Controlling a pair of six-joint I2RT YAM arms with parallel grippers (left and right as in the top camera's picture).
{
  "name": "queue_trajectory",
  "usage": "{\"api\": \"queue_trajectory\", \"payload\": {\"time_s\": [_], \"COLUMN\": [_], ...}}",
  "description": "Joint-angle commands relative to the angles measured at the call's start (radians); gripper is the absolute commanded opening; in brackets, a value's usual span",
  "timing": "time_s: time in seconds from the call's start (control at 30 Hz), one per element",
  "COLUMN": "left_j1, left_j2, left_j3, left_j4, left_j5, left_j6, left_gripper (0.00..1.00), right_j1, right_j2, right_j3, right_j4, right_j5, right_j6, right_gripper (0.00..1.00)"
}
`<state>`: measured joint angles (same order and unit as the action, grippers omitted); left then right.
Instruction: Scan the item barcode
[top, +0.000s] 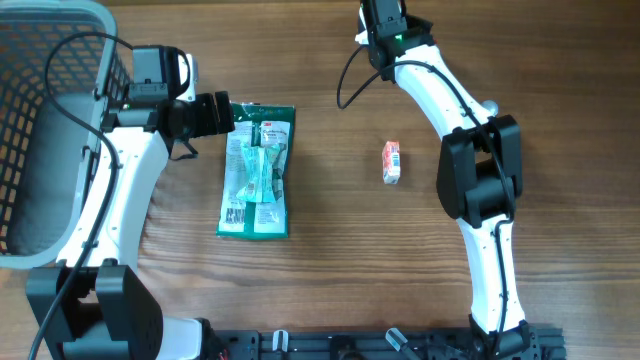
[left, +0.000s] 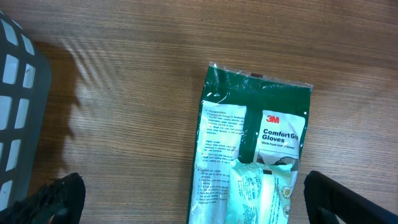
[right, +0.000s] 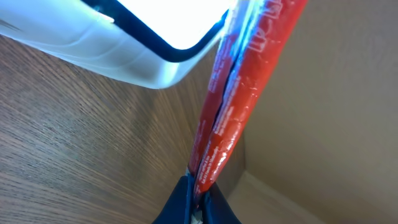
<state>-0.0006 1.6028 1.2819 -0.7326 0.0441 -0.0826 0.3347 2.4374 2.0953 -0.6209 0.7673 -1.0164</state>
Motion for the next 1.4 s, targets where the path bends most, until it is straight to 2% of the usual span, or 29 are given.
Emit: {"api": "queue_trajectory", "payload": {"time_s": [0.0,0.27,0.37,0.57,0.7,0.83,0.97,1.07,1.2,1.37], "left_j1": [0.003,0.003,0.003,0.003,0.003,0.003,0.003,0.003,0.003,0.003], "left_j2": [-0.004,-0.004,-0.004,-0.004,-0.004,-0.004,-0.004,-0.004,-0.004,-0.004], "left_j3": [0.007,0.007,0.007,0.007,0.007,0.007,0.007,0.007,0.007,0.007], "left_j4": [0.003,0.003,0.003,0.003,0.003,0.003,0.003,0.003,0.003,0.003], "left_j5": [0.008,0.008,0.008,0.008,0.008,0.008,0.008,0.008,0.008,0.008], "left_j6": [0.016,0.016,0.016,0.016,0.016,0.016,0.016,0.016,0.016,0.016], "left_gripper": [1.00,1.00,1.00,1.00,1.00,1.00,1.00,1.00,1.00,1.00], "right_j1": [-0.005,-0.005,-0.004,-0.003,-0.002,-0.011,-0.034,-0.042,-0.042,-0.042], "right_j2": [0.014,0.013,-0.016,-0.248,-0.437,-0.624,-0.659,-0.648,-0.648,-0.648], "right_j3": [0.003,0.003,0.003,0.003,0.003,0.003,0.003,-0.057,-0.245,-0.486], "right_j4": [-0.015,-0.024,-0.023,-0.024,-0.087,-0.401,-0.683,-0.842,-0.825,-0.702], "right_j5": [0.026,0.025,-0.004,-0.083,-0.130,-0.375,-0.619,-0.649,-0.649,-0.644], "right_j6": [-0.004,-0.026,0.040,0.158,0.372,0.742,1.019,1.187,1.276,1.286], "right_gripper": [0.04,0.04,0.04,0.04,0.04,0.04,0.04,0.04,0.04,0.04]}}
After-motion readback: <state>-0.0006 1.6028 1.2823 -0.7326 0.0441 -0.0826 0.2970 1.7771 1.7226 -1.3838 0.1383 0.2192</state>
